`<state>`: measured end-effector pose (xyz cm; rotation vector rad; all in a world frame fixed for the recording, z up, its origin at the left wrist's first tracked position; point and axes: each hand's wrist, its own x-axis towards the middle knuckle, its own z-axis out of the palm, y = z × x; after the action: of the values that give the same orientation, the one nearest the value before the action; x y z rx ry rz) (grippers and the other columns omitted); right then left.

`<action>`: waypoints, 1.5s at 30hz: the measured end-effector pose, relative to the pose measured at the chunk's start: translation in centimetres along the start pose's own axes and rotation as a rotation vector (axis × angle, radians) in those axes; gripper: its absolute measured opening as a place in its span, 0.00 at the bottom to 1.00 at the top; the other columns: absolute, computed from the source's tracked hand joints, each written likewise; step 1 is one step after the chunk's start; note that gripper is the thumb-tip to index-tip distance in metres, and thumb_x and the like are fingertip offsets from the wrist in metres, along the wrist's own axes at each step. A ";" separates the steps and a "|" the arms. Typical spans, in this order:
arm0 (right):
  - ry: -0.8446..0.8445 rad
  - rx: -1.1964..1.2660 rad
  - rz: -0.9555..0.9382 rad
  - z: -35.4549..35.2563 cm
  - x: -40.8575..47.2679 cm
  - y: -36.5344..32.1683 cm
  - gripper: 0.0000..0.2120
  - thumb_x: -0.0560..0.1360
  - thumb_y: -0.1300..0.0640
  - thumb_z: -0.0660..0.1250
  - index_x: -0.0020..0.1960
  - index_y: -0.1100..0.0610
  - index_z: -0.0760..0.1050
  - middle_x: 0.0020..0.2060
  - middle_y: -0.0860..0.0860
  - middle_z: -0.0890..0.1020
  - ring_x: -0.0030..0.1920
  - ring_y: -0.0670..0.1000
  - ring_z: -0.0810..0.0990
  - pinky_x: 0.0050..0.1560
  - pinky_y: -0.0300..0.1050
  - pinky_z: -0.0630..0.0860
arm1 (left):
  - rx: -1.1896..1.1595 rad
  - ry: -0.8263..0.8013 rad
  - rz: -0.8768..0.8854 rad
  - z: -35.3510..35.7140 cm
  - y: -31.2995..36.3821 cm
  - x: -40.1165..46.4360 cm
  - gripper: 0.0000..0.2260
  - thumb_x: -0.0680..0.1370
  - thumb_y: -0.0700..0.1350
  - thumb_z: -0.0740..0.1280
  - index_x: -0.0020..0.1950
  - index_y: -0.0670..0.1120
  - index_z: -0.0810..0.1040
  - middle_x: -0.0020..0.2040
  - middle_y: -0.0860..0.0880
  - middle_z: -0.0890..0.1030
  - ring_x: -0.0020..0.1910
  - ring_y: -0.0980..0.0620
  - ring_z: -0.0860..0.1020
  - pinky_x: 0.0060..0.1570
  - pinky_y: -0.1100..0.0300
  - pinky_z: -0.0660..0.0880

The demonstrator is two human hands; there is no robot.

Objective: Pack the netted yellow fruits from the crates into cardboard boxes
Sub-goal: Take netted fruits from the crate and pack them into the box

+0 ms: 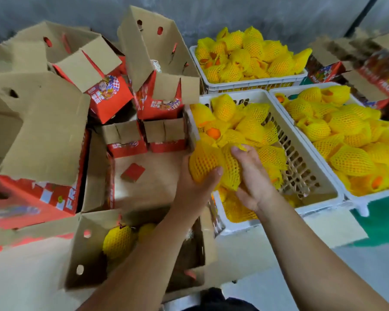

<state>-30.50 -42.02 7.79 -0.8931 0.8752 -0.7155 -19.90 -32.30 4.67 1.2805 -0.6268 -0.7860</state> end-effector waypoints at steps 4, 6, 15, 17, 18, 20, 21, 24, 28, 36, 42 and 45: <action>0.020 -0.226 -0.036 4.1 -4.3 2.4 0.06 0.78 0.52 0.72 0.52 0.53 0.78 0.38 0.54 0.83 0.34 0.54 0.81 0.33 0.46 0.77 | -0.024 -0.028 -0.122 -6.5 0.7 -4.9 0.27 0.75 0.52 0.74 0.72 0.59 0.68 0.58 0.58 0.84 0.54 0.59 0.83 0.45 0.64 0.79; 0.023 -0.254 -0.084 6.6 -5.9 3.9 0.04 0.78 0.55 0.73 0.49 0.55 0.80 0.36 0.50 0.84 0.34 0.47 0.81 0.31 0.38 0.76 | -0.044 -0.019 -0.193 -9.9 1.0 -6.7 0.26 0.75 0.54 0.74 0.70 0.64 0.69 0.59 0.55 0.84 0.57 0.53 0.83 0.49 0.57 0.81; -0.148 -0.206 0.049 11.5 -9.9 10.9 0.21 0.69 0.52 0.66 0.62 0.48 0.80 0.52 0.51 0.86 0.48 0.50 0.85 0.40 0.43 0.81 | -0.416 0.080 -0.466 -19.8 2.0 -10.2 0.27 0.76 0.49 0.75 0.73 0.50 0.73 0.67 0.47 0.82 0.67 0.43 0.79 0.53 0.48 0.82; -0.104 -0.430 0.031 10.7 -9.9 11.8 0.18 0.66 0.52 0.67 0.56 0.48 0.81 0.43 0.46 0.87 0.44 0.45 0.85 0.38 0.36 0.79 | -0.403 0.117 -0.504 -20.6 1.8 -10.3 0.25 0.76 0.53 0.72 0.73 0.52 0.74 0.68 0.45 0.80 0.66 0.43 0.79 0.55 0.45 0.81; -0.089 -0.578 0.054 10.4 -9.8 12.2 0.14 0.66 0.51 0.68 0.51 0.47 0.82 0.40 0.45 0.87 0.42 0.44 0.85 0.34 0.34 0.77 | -0.320 0.135 -0.495 -20.8 1.7 -10.3 0.19 0.79 0.51 0.70 0.70 0.55 0.76 0.67 0.47 0.80 0.65 0.45 0.79 0.57 0.42 0.81; -0.082 -0.834 0.152 9.6 -8.8 13.4 0.06 0.68 0.52 0.72 0.44 0.51 0.82 0.35 0.47 0.85 0.40 0.47 0.84 0.34 0.36 0.77 | -0.130 0.190 -0.486 -21.4 1.1 -10.5 0.14 0.80 0.48 0.71 0.64 0.58 0.77 0.64 0.49 0.81 0.62 0.46 0.80 0.60 0.38 0.79; -0.075 -0.940 0.195 9.2 -7.9 14.2 0.05 0.70 0.54 0.73 0.45 0.53 0.81 0.36 0.47 0.85 0.43 0.49 0.83 0.39 0.39 0.78 | -0.072 0.221 -0.492 -21.7 0.8 -10.6 0.14 0.79 0.47 0.72 0.63 0.57 0.76 0.63 0.48 0.81 0.60 0.46 0.80 0.61 0.38 0.79; -0.085 -1.254 0.333 8.4 -5.1 16.0 0.22 0.76 0.55 0.74 0.66 0.60 0.73 0.60 0.58 0.80 0.62 0.59 0.78 0.57 0.46 0.74 | -0.056 0.264 -0.547 -21.6 0.5 -10.8 0.22 0.73 0.46 0.78 0.62 0.55 0.74 0.60 0.44 0.81 0.58 0.42 0.82 0.59 0.36 0.79; -0.139 -1.446 0.603 8.4 -3.6 17.2 0.41 0.78 0.55 0.72 0.78 0.63 0.48 0.72 0.66 0.67 0.70 0.65 0.72 0.60 0.55 0.73 | 0.061 0.235 -0.615 -21.0 0.7 -10.5 0.27 0.65 0.52 0.78 0.61 0.56 0.72 0.58 0.47 0.82 0.58 0.42 0.82 0.62 0.37 0.78; -0.090 -0.852 0.099 11.4 -9.1 15.3 0.23 0.70 0.36 0.70 0.60 0.48 0.77 0.51 0.47 0.84 0.52 0.46 0.83 0.54 0.48 0.78 | 0.081 0.084 -0.646 -20.9 0.2 -10.2 0.32 0.67 0.65 0.75 0.68 0.59 0.71 0.63 0.51 0.80 0.61 0.48 0.81 0.63 0.46 0.78; -0.088 -0.740 0.123 13.7 -10.4 15.5 0.28 0.72 0.55 0.77 0.68 0.48 0.69 0.53 0.52 0.83 0.54 0.52 0.83 0.57 0.56 0.82 | 0.232 -0.126 -0.391 -23.0 3.1 -10.2 0.25 0.80 0.69 0.57 0.67 0.55 0.78 0.61 0.57 0.83 0.54 0.56 0.84 0.54 0.60 0.79; -0.144 -0.834 0.199 13.2 -10.0 15.8 0.34 0.69 0.56 0.79 0.69 0.52 0.66 0.55 0.54 0.82 0.55 0.55 0.82 0.56 0.56 0.81 | 0.696 -0.051 0.034 -26.1 3.2 -10.3 0.11 0.86 0.51 0.61 0.62 0.50 0.81 0.54 0.56 0.84 0.52 0.59 0.81 0.52 0.64 0.74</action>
<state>-21.03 -22.04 1.82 -1.5428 1.1302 -0.0804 -5.04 -8.35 3.05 1.8749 -1.0130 -0.5869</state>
